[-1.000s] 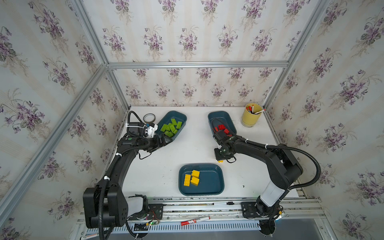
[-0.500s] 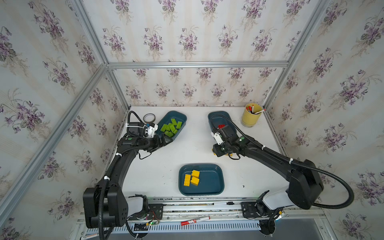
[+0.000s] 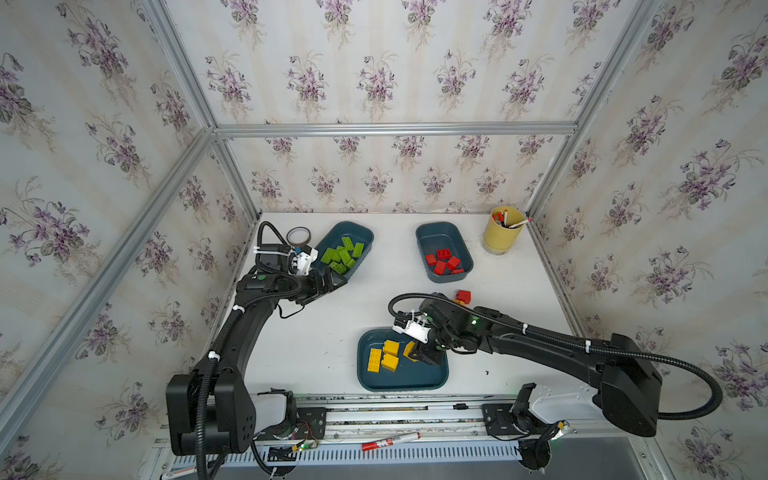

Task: Sort the legos into containers by color
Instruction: 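Carry the yellow brick with the right gripper into the near tray and release, then lower the right gripper onto the yellow brick beside the red brick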

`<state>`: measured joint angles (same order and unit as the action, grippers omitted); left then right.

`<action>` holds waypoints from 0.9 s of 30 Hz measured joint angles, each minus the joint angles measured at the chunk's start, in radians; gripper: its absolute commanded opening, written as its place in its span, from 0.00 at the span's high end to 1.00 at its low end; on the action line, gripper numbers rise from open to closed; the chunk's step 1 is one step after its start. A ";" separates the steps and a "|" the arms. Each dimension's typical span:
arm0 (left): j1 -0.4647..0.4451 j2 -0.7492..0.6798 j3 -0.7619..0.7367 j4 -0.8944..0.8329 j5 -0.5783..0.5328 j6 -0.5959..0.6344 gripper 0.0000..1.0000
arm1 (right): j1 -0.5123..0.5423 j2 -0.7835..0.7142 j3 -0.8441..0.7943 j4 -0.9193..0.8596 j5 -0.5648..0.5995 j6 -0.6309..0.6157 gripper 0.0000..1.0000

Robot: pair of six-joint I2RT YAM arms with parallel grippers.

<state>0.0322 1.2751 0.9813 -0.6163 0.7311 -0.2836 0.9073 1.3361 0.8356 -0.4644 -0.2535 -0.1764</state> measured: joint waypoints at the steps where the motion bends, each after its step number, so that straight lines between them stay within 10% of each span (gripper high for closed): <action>1: 0.000 0.000 0.000 0.000 0.000 0.000 0.01 | 0.000 -0.004 0.001 0.010 0.008 -0.005 0.34; 14: -0.061 0.028 0.035 0.006 0.000 -0.025 0.01 | -0.385 -0.129 0.052 -0.123 -0.005 -0.168 0.25; 27: -0.137 0.032 0.019 0.076 0.018 -0.089 0.01 | -0.599 0.100 0.106 -0.168 0.006 -0.395 0.27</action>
<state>-0.1047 1.3071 1.0008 -0.5404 0.7490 -0.3721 0.3080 1.4364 0.9413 -0.6327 -0.2478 -0.5716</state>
